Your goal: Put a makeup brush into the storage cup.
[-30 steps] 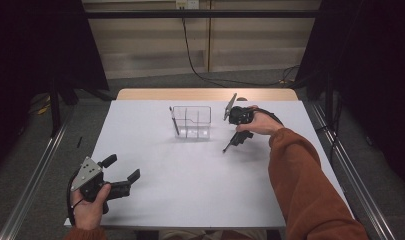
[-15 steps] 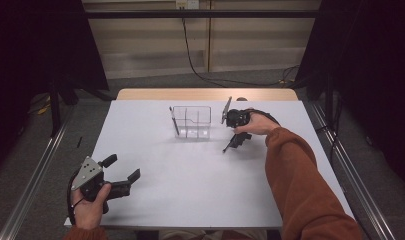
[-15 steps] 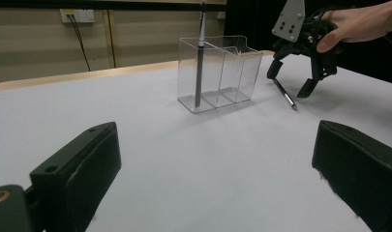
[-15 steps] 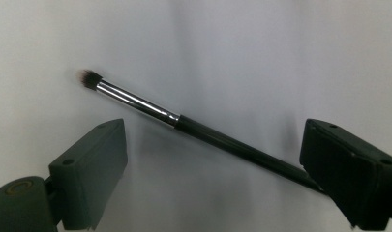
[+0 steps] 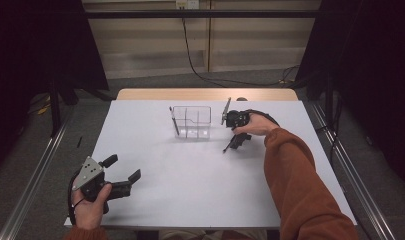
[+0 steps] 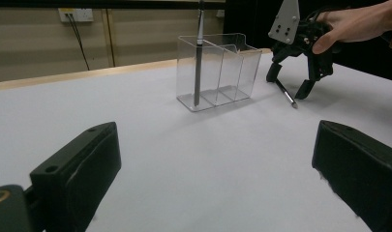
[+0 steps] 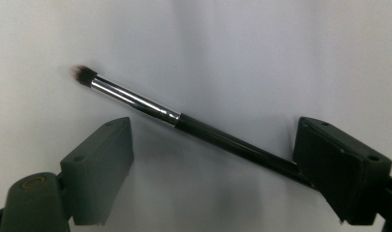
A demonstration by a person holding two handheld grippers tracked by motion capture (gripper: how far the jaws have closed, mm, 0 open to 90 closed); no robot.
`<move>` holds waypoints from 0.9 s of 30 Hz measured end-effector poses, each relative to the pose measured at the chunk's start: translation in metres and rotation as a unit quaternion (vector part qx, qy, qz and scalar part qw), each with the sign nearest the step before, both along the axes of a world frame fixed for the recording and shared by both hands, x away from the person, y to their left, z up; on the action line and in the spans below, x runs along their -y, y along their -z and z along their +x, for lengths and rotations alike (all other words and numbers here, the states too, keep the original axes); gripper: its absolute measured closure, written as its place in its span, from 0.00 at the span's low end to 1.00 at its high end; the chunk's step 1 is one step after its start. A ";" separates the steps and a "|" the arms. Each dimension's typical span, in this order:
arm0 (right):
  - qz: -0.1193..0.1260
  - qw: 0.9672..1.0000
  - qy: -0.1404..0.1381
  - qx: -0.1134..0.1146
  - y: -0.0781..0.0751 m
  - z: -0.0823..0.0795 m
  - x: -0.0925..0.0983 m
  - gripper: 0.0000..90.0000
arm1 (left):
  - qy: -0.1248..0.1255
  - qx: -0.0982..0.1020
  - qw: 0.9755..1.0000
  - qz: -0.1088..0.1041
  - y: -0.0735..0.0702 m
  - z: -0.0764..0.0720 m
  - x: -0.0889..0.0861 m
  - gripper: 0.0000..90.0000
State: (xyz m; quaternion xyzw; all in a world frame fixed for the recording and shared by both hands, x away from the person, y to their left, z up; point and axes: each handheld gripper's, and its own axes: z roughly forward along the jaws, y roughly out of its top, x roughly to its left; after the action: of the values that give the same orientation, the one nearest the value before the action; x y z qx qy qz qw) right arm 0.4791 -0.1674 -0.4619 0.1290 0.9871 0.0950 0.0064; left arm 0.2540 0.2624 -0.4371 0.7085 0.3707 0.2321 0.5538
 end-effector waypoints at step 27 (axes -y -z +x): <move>-0.029 0.999 0.008 -0.017 -0.008 0.003 -0.001 0.51 | -0.003 -0.001 1.000 0.003 0.000 -0.004 -0.003 0.04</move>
State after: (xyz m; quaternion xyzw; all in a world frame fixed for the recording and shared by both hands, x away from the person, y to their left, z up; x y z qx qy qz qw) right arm 0.4824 -0.1660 -0.4541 0.1387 0.9882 0.0642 -0.0060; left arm 0.2498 0.2651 -0.4373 0.7092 0.3724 0.2346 0.5508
